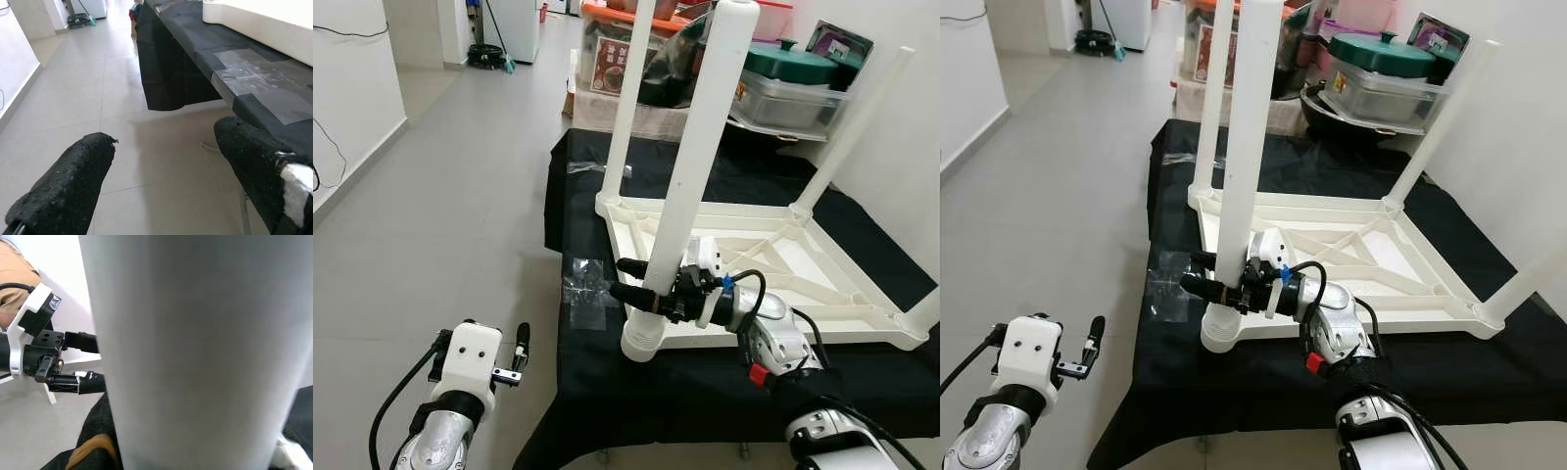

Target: Building children table

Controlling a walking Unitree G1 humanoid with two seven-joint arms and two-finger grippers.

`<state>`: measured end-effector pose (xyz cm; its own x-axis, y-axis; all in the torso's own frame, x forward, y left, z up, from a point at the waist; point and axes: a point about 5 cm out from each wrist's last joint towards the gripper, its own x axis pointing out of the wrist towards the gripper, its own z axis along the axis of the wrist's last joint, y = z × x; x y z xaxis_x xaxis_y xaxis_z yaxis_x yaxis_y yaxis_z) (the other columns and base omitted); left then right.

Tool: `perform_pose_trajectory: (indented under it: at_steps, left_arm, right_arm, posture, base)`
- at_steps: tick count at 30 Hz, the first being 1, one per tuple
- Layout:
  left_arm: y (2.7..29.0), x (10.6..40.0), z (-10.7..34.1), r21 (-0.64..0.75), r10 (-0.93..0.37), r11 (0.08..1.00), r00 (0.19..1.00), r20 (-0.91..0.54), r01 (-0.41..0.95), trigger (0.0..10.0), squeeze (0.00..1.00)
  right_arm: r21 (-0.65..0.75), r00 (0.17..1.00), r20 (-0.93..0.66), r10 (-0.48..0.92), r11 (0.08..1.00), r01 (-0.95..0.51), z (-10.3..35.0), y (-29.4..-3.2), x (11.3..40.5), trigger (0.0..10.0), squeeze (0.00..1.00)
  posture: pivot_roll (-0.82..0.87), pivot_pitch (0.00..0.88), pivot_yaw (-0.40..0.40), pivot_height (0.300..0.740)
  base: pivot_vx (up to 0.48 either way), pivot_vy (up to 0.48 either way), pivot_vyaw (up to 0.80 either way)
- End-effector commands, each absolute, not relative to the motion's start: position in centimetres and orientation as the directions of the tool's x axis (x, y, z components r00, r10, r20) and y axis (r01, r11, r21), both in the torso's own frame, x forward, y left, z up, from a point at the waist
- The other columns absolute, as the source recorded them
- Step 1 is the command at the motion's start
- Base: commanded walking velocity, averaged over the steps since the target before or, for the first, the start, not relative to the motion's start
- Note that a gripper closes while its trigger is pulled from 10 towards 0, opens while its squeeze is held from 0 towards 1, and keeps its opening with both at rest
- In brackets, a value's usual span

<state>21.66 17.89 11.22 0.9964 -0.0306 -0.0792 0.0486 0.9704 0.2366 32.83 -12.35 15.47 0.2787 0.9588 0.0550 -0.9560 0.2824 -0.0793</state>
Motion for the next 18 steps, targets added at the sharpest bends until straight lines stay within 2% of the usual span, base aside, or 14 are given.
perform_pose_trajectory:
  at_steps: [1, 3, 4, 9, 10, 12, 15, 18]
  left_arm:
    - [17.5, 21.6, 11.2, 0.231, -0.045, 0.971, 0.995, -0.085, 0.063, 10.0, 0.0]
    - [17.4, 21.6, 11.2, 0.23, -0.047, 0.971, 0.995, -0.086, 0.065, 10.0, 0.0]
    - [17.5, 21.7, 11.2, 0.23, -0.046, 0.971, 0.995, -0.086, 0.065, 10.0, 0.0]
    - [17.5, 21.7, 11.2, 0.231, -0.045, 0.971, 0.995, -0.087, 0.064, 10.0, 0.0]
    - [17.5, 21.8, 11.2, 0.231, -0.046, 0.971, 0.995, -0.087, 0.065, 10.0, 0.0]
    - [17.5, 21.8, 11.2, 0.231, -0.046, 0.971, 0.995, -0.087, 0.065, 10.0, 0.0]
    - [17.5, 21.9, 11.1, 0.229, -0.046, 0.971, 0.995, -0.086, 0.064, 10.0, 0.0]
    - [17.4, 22.0, 11.1, 0.227, -0.045, 0.972, 0.995, -0.085, 0.063, 10.0, 0.0]
  right_arm:
    - [0.037, 0.239, -0.004, 0.971, 0.239, -0.97, 12.8, -11.9, 31.8, 10.0, 0.0]
    - [0.039, 0.243, 0.0, 0.97, 0.243, -0.969, 12.8, -11.8, 31.8, 10.0, 0.0]
    - [0.052, 0.303, 0.033, 0.953, 0.301, -0.952, 12.8, -11.7, 31.8, 10.0, 0.0]
    - [0.072, 0.385, 0.074, 0.92, 0.38, -0.922, 12.8, -11.4, 31.6, 10.0, 0.0]
    - [0.074, 0.427, 0.075, 0.901, 0.422, -0.903, 12.6, -11.1, 31.4, 10.0, 0.0]
    - [0.074, 0.427, 0.075, 0.901, 0.422, -0.903, 12.6, -11.1, 31.4, 10.0, 0.0]
    - [0.077, 0.542, 0.044, 0.839, 0.538, -0.839, 12.2, -10.3, 31.0, 10.0, 0.0]
    - [0.06, 0.56, 0.037, 0.827, 0.558, -0.828, 12.2, -9.8, 30.5, 10.0, 0.0]
  posture:
    - [0.21, 0.0, -0.175, 0.74]
    - [0.21, 0.0, -0.175, 0.74]
    - [0.2, 0.0, -0.173, 0.74]
    - [0.2, 0.0, -0.172, 0.74]
    - [0.19, 0.0, -0.17, 0.74]
    - [0.19, 0.0, -0.17, 0.74]
    - [0.19, 0.0, -0.173, 0.74]
    - [0.18, 0.0, -0.169, 0.74]
  base:
    - [0.0, 0.0, 0.0]
    - [0.0, 0.0, 0.0]
    - [0.0, 0.0, 0.0]
    - [0.0, 0.0, 0.0]
    - [0.0, 0.0, 0.0]
    - [0.0, 0.0, 0.0]
    - [0.0, 0.0, 0.0]
    - [0.0, 0.0, 0.0]
